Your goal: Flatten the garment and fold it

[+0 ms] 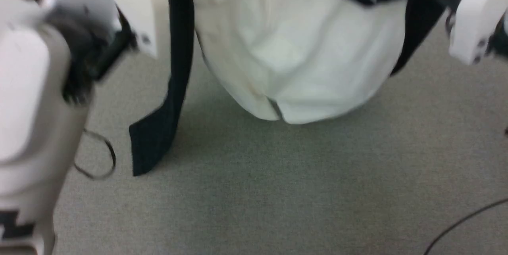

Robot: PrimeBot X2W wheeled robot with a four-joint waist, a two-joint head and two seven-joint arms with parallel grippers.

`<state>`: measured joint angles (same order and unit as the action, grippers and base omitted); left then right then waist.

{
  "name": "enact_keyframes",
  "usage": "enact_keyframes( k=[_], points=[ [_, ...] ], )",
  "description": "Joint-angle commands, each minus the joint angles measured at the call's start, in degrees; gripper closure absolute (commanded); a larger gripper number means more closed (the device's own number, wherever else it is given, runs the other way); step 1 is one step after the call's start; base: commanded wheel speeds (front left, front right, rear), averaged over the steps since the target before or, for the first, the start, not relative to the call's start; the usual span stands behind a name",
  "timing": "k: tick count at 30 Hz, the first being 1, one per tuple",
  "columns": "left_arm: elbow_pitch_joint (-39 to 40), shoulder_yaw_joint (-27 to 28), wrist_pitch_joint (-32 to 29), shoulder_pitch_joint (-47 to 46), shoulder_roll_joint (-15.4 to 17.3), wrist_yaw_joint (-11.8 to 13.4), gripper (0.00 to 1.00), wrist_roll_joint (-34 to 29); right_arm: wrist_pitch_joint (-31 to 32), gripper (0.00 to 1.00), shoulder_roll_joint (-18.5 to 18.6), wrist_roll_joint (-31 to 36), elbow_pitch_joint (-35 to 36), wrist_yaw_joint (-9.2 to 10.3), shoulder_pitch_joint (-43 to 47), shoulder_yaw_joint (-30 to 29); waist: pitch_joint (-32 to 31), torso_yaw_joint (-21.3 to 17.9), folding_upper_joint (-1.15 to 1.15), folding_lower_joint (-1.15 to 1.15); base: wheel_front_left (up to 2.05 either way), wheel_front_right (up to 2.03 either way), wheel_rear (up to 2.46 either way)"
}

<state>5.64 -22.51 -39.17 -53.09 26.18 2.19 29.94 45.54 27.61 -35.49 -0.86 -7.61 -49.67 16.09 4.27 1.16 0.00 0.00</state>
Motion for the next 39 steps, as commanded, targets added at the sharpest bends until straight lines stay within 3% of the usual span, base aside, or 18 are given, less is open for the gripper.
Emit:
enact_keyframes(
  k=[1, 6, 12, 22, 31, 39],
  points=[
    [-1.4, 0.7, 0.6, -2.1, 0.0, -0.3, 1.00, -0.6, -0.6, 1.00, 0.1, -0.2, -1.0, 0.12, -1.9, 0.1, 4.7, -0.4, 0.00, 0.00, 0.00, 0.00, 0.00],
    [-12.9, 1.5, 4.5, -16.4, -1.4, -2.2, 1.00, -3.3, -6.1, 1.00, -1.1, -0.3, -9.5, 0.12, -17.0, 1.9, 13.4, -1.3, 0.00, 0.00, 0.00, 0.00, 0.00],
    [-25.3, 2.5, 10.9, -31.0, -1.3, -2.2, 1.00, -8.0, -15.4, 1.00, -3.9, 1.6, -21.7, 0.12, -34.4, 4.9, 23.1, -3.6, 0.00, 0.00, 0.00, 0.00, 0.00],
    [-38.2, 4.6, 22.8, -43.8, -2.4, 2.5, 1.00, -12.0, -36.5, 1.00, -10.2, 4.3, -38.2, 0.12, -51.8, 7.6, 31.2, -6.4, 0.00, 0.00, 0.00, 0.00, 0.00],
    [-45.6, 6.2, 29.0, -41.8, -4.1, 4.4, 1.00, -10.2, -41.8, 1.00, -12.8, 1.5, -44.8, 0.12, -51.8, 17.0, 32.4, -6.0, 0.00, 0.00, 0.00, 0.00, 0.00],
    [-46.3, 7.5, 35.1, -23.1, -7.1, 5.9, 1.00, -6.3, -43.7, 1.00, -11.9, -2.4, -47.2, 0.12, -36.9, 24.3, 26.3, -3.3, 0.00, 0.00, 0.00, 0.00, 0.00]
  ],
)
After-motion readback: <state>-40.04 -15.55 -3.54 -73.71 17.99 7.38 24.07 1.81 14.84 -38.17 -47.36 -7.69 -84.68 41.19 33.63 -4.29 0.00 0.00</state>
